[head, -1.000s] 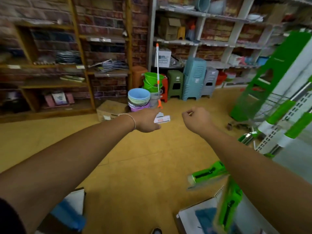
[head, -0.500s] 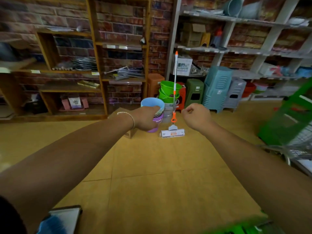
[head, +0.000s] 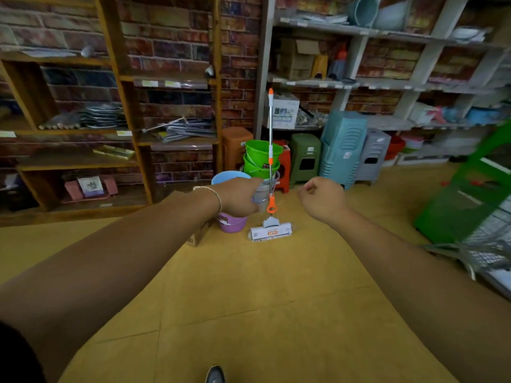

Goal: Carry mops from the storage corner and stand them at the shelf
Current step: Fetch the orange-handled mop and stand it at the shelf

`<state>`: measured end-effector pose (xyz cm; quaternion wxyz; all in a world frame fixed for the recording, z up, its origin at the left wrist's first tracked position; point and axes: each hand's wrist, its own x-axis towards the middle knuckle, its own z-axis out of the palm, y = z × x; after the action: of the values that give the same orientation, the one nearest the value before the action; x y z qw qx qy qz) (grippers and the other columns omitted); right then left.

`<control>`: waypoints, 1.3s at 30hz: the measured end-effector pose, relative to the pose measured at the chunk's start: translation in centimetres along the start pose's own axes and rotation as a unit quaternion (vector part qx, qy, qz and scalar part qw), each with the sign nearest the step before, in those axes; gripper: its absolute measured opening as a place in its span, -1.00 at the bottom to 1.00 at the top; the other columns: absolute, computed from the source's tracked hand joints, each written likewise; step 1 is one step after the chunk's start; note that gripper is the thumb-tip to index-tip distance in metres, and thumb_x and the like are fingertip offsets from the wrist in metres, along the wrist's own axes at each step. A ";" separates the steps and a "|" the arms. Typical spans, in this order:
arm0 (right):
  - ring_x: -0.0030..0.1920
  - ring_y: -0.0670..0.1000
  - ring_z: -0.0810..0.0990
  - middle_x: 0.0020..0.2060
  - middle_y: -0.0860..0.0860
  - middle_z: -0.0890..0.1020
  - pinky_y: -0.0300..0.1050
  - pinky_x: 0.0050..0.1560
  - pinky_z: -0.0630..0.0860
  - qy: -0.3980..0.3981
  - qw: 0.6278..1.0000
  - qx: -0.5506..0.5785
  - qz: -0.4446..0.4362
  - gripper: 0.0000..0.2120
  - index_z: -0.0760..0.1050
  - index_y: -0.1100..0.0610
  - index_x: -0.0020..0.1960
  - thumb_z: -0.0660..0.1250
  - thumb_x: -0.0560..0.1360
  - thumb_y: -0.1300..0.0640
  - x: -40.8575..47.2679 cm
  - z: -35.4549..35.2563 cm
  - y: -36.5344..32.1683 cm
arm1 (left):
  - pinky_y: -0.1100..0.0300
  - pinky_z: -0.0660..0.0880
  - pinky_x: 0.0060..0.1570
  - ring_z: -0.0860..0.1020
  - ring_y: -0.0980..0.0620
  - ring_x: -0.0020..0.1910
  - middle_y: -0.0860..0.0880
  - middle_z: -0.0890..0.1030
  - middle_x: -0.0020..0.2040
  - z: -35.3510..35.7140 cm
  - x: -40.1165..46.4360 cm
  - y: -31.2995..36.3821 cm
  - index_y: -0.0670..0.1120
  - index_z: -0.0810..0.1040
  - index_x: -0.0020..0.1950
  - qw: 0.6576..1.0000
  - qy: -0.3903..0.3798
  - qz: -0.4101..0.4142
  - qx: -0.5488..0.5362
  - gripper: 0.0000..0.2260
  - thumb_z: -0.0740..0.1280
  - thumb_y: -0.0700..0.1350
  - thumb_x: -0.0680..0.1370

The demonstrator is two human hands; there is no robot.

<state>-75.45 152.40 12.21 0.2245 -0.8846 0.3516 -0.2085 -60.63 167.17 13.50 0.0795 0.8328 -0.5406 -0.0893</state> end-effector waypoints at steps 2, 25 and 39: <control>-0.04 0.09 0.57 -0.11 0.04 0.63 -0.12 -0.07 0.44 0.012 1.000 -0.012 0.008 -0.77 0.60 0.18 -0.04 0.28 0.58 0.03 2.7 -0.3 1.0 | 0.16 0.33 0.08 0.45 -0.19 0.29 -0.18 0.49 0.32 -0.1 3.4 -0.2 -0.22 0.26 0.46 1.000 -0.008 0.019 0.008 -0.50 0.28 -0.03 0.60; -0.08 0.02 0.54 -0.12 -0.01 0.58 -0.18 -0.12 0.41 0.063 0.994 -0.015 0.089 -0.82 0.54 0.10 -0.05 0.28 0.59 -0.01 35.8 1.3 8.0 | 0.13 0.31 0.35 0.32 -0.14 0.46 -0.15 0.30 0.52 -5.0 41.5 -6.5 -0.10 0.01 0.60 0.991 -0.029 0.129 0.006 -0.29 0.31 0.07 0.58; -0.11 0.08 0.61 -0.08 0.09 0.65 -0.10 -0.17 0.51 0.035 0.996 -0.019 0.086 -0.73 0.56 0.17 0.07 0.27 0.59 -0.02 59.1 -0.1 19.3 | 0.11 0.38 0.31 0.40 -0.13 0.40 -0.17 0.41 0.44 -6.8 66.2 -6.9 -0.12 0.10 0.58 0.997 -0.013 0.079 -0.001 -0.31 0.34 0.07 0.56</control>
<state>-46.36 97.46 14.29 0.2126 -0.8474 0.4377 -0.2126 -26.43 109.67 14.31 0.0799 0.7863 -0.6053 -0.0942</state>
